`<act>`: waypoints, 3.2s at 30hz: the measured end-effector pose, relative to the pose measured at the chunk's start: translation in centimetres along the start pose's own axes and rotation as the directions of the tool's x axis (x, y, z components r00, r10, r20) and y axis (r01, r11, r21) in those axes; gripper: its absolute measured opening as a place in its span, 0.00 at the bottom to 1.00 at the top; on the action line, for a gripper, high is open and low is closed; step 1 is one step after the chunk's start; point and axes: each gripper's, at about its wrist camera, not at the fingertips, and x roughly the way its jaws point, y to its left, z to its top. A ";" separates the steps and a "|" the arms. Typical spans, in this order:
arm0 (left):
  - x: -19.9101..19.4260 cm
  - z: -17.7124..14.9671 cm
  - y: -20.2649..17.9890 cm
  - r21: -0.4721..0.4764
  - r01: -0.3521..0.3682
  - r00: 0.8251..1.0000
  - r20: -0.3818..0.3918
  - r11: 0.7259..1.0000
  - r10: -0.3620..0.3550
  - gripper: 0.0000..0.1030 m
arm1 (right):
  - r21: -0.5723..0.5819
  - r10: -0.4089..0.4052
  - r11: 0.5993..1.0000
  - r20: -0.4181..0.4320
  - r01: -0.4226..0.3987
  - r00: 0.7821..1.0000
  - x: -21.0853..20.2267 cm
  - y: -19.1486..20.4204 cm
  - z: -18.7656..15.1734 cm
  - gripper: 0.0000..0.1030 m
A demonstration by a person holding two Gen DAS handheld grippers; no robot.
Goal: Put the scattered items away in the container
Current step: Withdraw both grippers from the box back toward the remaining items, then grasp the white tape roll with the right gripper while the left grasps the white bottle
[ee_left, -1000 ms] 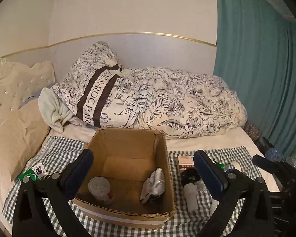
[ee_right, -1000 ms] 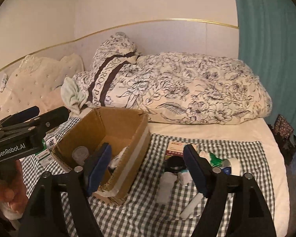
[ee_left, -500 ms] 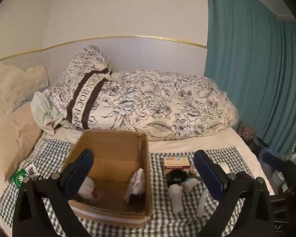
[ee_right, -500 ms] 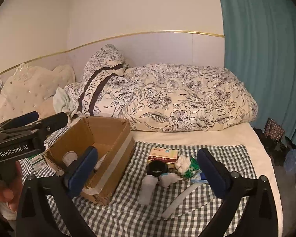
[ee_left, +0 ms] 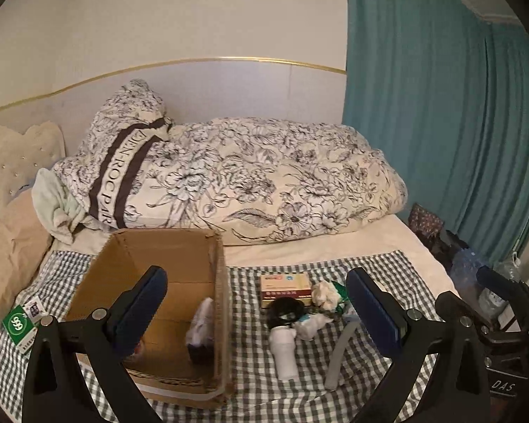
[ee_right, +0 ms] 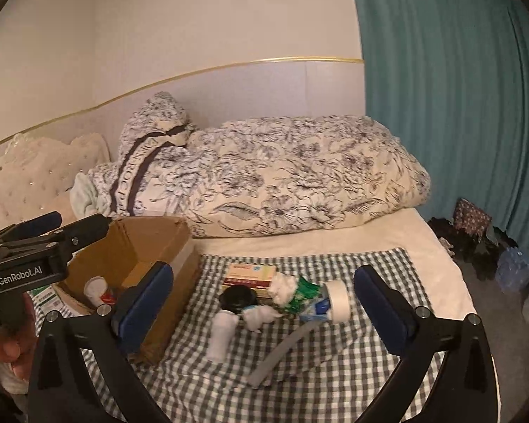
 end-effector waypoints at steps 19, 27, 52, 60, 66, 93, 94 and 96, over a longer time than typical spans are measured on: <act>3.5 -2.1 -3.8 0.058 0.034 0.998 -0.053 0.998 -0.031 1.00 | -0.086 -0.081 0.993 -0.066 0.076 0.995 3.0 -4.5 -2.6 1.00; 6.8 -4.5 -5.1 0.074 0.053 0.991 -0.127 0.996 -0.043 1.00 | -0.109 -0.114 0.989 -0.128 0.100 0.985 6.2 -6.6 -4.0 1.00; 14.9 -10.3 -6.4 0.081 0.066 0.963 -0.265 0.994 -0.042 1.00 | -0.062 -0.104 0.994 -0.274 0.090 0.956 16.7 -9.7 -7.2 0.97; 17.2 -11.7 -6.4 0.082 0.069 0.954 -0.296 0.994 -0.042 1.00 | -0.073 -0.109 0.993 -0.302 0.091 0.947 19.1 -10.5 -7.7 0.74; 18.9 -12.8 -5.9 0.067 0.065 0.945 -0.326 0.996 -0.040 1.00 | -0.066 -0.106 0.994 -0.323 0.090 0.940 21.1 -11.1 -7.8 0.66; 22.0 -15.5 -4.1 0.017 0.056 0.902 -0.429 0.998 -0.043 0.43 | 0.005 -0.092 0.995 -0.318 0.099 0.944 21.4 -11.8 -6.5 0.29; 21.8 -15.4 -4.2 0.019 0.059 0.905 -0.424 0.998 -0.045 0.43 | 0.008 -0.093 0.995 -0.311 0.101 0.946 21.1 -11.9 -6.3 0.29; 21.2 -14.9 -4.2 0.021 0.063 0.909 -0.414 0.998 -0.049 0.43 | 0.018 -0.093 0.995 -0.298 0.103 0.950 20.6 -12.0 -5.9 0.29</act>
